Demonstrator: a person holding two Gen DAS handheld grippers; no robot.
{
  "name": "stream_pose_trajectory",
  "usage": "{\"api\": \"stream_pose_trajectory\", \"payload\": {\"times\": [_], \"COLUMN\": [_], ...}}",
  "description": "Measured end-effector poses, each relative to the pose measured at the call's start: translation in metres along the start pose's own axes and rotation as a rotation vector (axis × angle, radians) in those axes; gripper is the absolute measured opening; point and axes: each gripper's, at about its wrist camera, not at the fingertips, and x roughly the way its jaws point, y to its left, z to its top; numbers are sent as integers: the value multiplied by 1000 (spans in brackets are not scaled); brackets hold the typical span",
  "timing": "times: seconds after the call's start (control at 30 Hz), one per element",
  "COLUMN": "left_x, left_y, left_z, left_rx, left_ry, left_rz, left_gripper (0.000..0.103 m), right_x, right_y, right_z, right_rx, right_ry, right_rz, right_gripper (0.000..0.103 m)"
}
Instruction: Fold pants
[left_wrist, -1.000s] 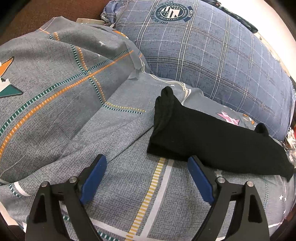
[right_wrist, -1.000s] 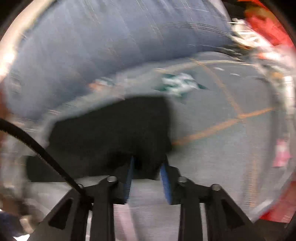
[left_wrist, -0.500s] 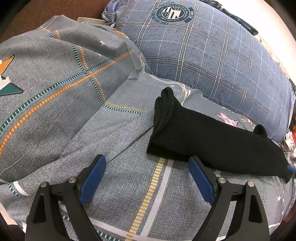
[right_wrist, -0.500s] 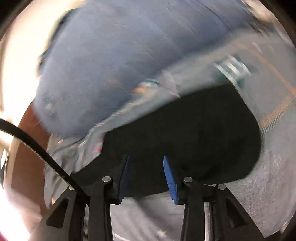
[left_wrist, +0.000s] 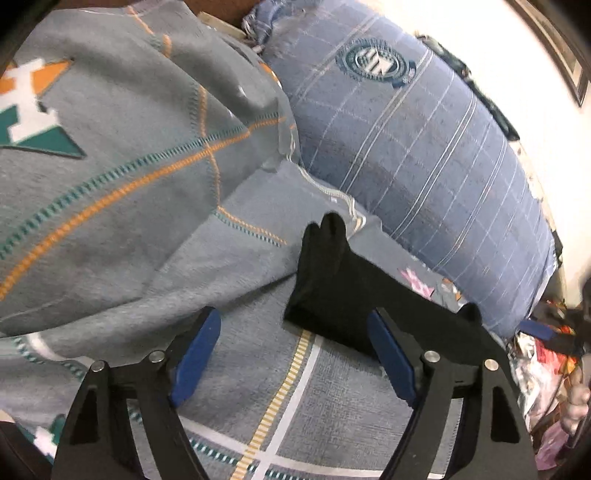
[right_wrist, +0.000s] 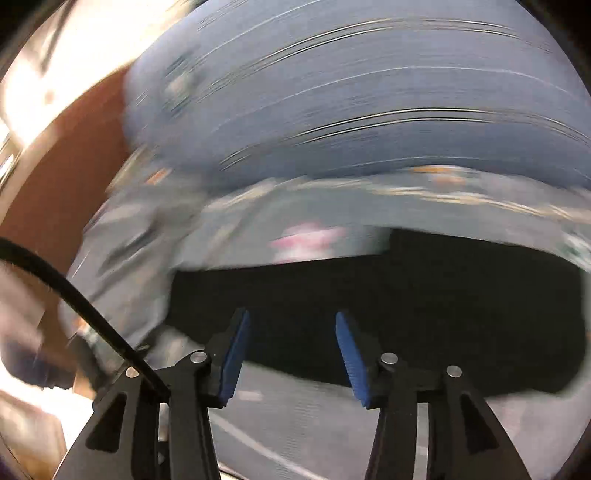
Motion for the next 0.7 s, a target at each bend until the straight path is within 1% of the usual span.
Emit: {"api": "stream_pose_trajectory", "payload": {"times": [0.07,0.1,0.17,0.23,0.27,0.3,0.37,0.4,0.43,0.47,0.5,0.53,0.57,0.6,0.63,0.67,0.7], "left_x": [-5,-5,-6,-8,-10,-11,-12,-10,-8,-6,-6,-7,-9,-11,-12,-12,-12], "left_y": [0,1,2,5,8,10,15,18,21,23,24,24,23,22,22,21,21], "left_z": [-1,0,-1,-1,0,1,2,2,2,2,2,2,2,1,1,1,0], "left_rx": [1,-1,-14,-26,-38,-46,-70,-81,-98,-115,-124,-126,-121,-116,-113,-109,-109], "left_ry": [-9,-4,11,10,6,4,11,21,37,51,54,51,44,38,36,35,35], "left_rz": [13,8,-14,-11,-14,-22,-26,-27,-37,-50,-60,-67,-68,-73,-76,-77,-78], "left_gripper": [81,81,81,81,81,81,81,81,81,81,81,81,81,81,81,81,81], "right_x": [40,69,107,153,168,188,210,225,234,241,251,258,260,259,257,253,247], "right_y": [42,72,101,132,143,156,170,179,181,182,181,181,181,181,181,181,181], "right_z": [9,14,17,22,21,21,20,19,17,16,12,12,11,11,10,9,9], "right_rx": [-71,-123,-186,-239,-259,-295,-339,-366,-384,-401,-430,-444,-462,-471,-475,-482,-496], "right_ry": [85,143,218,317,347,387,423,449,468,483,498,499,491,487,482,476,468], "right_rz": [57,72,62,-1,-34,-107,-200,-259,-299,-335,-391,-419,-439,-440,-434,-427,-416], "right_gripper": [53,53,53,52,52,52,53,55,59,61,63,67,68,66,46,36,21]}}
